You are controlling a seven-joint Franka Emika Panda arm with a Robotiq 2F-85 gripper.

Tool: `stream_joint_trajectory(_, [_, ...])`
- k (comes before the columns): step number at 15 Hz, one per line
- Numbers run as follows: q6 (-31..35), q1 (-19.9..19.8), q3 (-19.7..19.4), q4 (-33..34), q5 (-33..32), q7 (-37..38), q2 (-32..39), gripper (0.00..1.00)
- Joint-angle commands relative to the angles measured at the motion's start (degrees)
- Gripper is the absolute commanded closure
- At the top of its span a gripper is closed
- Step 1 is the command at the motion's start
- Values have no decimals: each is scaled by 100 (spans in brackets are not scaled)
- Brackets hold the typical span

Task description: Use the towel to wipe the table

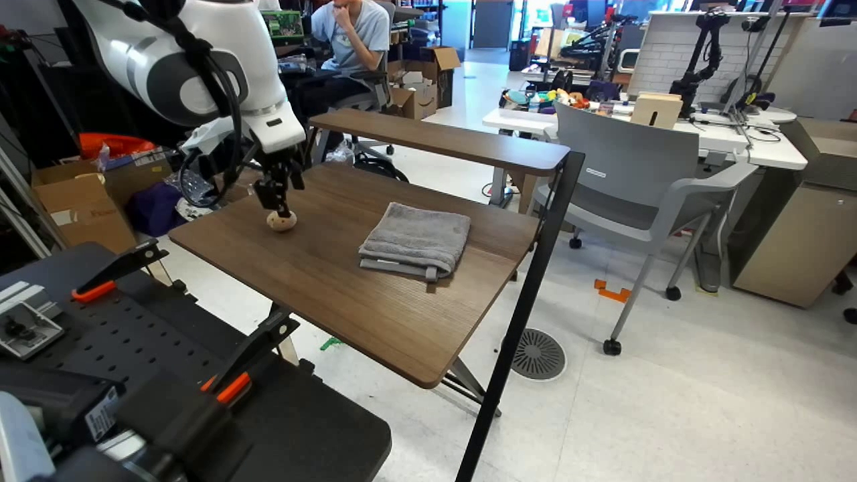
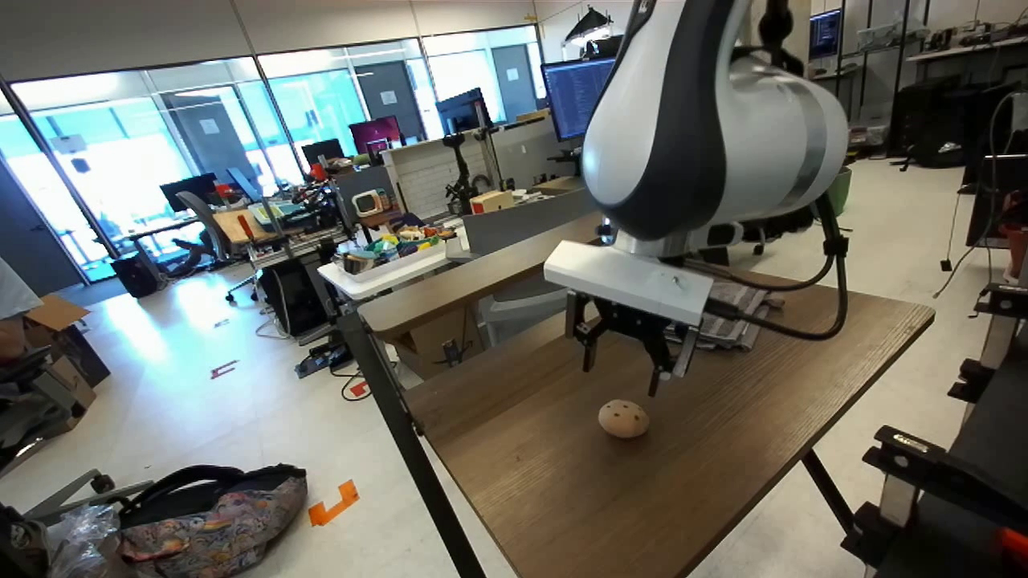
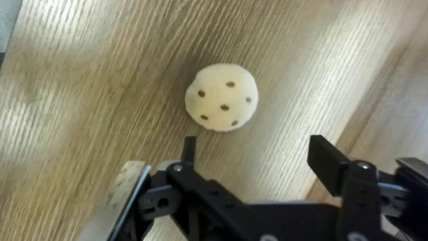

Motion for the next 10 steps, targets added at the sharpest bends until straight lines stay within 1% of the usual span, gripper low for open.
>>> stream_joint_trajectory(1, [-74,-632,409,-954,241,-666,-1199,0])
stream_joint_trajectory(3, [-362,-1071,674,-1185,400,-1067,-1677,0])
stream_joint_trajectory(5, [-756,-1510,931,-1294,759,-1530,-2061,0])
stream_joint_trajectory(7, [-1159,-1713,955,-1340,1254,-1992,-2398,0])
stream_joint_trajectory(9, [-1564,-1698,748,-1365,1649,-2381,-2679,0])
stream_joint_trajectory(10, [-1284,-1291,452,-1179,1482,-2130,-2342,0])
